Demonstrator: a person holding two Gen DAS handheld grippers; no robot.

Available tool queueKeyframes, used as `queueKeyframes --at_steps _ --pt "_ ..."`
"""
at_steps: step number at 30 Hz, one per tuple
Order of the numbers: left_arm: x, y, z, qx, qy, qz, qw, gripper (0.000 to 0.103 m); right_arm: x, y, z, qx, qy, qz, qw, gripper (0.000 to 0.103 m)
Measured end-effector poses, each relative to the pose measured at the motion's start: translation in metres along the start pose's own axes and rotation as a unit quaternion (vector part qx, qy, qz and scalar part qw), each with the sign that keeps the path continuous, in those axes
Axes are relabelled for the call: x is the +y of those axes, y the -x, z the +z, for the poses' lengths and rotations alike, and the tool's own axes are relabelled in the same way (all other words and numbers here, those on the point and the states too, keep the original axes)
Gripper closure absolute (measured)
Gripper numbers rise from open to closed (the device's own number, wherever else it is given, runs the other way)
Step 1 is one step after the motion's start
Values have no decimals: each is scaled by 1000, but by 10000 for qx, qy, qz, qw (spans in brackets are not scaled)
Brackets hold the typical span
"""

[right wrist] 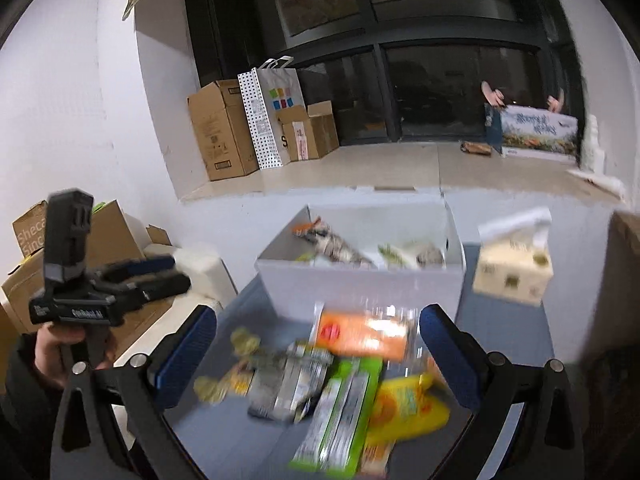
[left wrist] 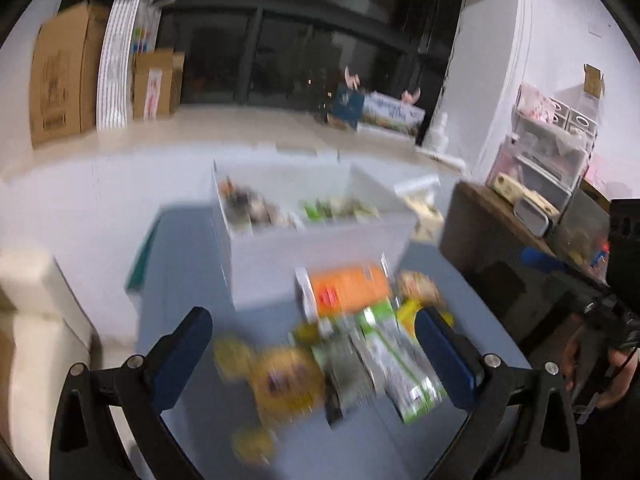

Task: Organize snacks
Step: 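Grasp green snack bar pack with right tool while left tool grasps silver bag, drop both in box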

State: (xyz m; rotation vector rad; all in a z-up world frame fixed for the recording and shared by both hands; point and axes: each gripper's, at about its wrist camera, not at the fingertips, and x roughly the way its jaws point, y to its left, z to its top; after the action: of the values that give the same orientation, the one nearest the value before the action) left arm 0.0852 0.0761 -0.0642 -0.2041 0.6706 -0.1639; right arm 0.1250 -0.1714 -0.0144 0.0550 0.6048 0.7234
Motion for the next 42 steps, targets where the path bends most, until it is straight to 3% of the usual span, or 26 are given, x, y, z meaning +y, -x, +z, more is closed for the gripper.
queueKeyframes --at_steps 4,8,16,23,26,27,30,37,42 --pt "-10 -11 -41 316 166 -154 9992 0 3 33 -31 -140 -80 -118 9998 0" --pt "-22 -19 -57 487 65 -156 9987 0 -2 64 -43 -413 -150 -286 9986 0" --pt "-32 -67 -45 852 -85 6 9963 0 -17 85 -44 -587 -287 -513 9965 0" --pt "-42 -123 -42 1174 -393 333 9918 1 -17 80 -50 -335 -14 -728 9968 0" --pt "-49 -129 -43 1141 -568 341 9913 42 -20 77 -52 -237 19 -749 9969 0" --pt "-50 -128 -42 1107 -579 349 9916 49 -21 75 -52 -194 24 -760 9969 0" --pt "-56 -114 -39 878 -728 318 9930 57 -21 73 -53 -137 43 -780 9968 0" --pt "-48 -34 -24 -9 -570 177 9982 58 -23 49 -56 274 148 -815 9962 0" --pt "-30 35 -19 -621 -357 272 9971 58 -18 -6 -62 1025 454 -908 9895 0"
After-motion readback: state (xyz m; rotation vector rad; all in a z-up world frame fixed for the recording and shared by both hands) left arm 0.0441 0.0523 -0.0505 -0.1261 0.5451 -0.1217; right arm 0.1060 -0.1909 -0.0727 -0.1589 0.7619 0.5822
